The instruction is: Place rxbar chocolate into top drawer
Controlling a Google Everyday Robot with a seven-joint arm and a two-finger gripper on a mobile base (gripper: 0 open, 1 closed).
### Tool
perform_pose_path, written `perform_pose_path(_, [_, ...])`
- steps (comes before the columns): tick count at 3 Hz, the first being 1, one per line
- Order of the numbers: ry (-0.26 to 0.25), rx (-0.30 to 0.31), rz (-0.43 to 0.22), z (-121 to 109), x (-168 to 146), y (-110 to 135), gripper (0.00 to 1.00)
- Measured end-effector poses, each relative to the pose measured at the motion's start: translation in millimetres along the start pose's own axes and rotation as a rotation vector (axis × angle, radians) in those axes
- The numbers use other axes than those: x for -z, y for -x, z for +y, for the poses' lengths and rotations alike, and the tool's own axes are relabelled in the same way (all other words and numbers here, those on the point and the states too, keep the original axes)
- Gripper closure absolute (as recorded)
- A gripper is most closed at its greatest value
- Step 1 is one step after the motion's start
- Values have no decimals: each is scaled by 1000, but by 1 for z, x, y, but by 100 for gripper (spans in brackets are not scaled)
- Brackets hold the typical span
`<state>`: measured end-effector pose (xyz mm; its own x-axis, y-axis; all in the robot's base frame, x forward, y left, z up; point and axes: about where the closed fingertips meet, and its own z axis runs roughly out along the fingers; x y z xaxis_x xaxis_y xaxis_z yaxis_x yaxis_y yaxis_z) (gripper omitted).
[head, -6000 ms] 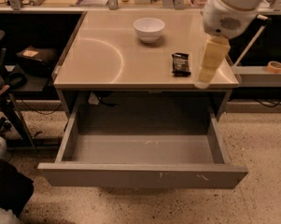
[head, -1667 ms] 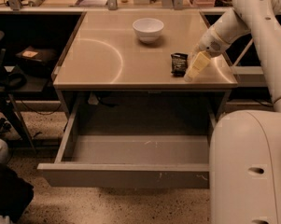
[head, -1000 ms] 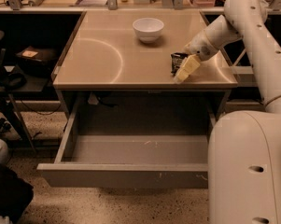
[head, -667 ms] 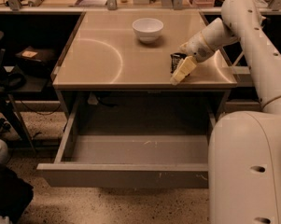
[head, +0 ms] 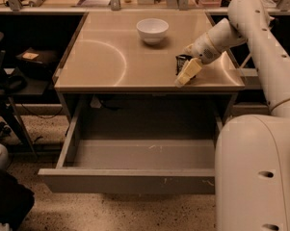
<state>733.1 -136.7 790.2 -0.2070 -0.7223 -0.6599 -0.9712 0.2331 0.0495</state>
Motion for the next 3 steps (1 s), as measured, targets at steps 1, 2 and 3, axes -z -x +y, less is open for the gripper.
perform_pose_path(1, [0,0,0,0,0,0,42])
perform_pose_path(2, [0,0,0,0,0,0,64])
perform_pose_path(3, [0,0,0,1,5,4,88])
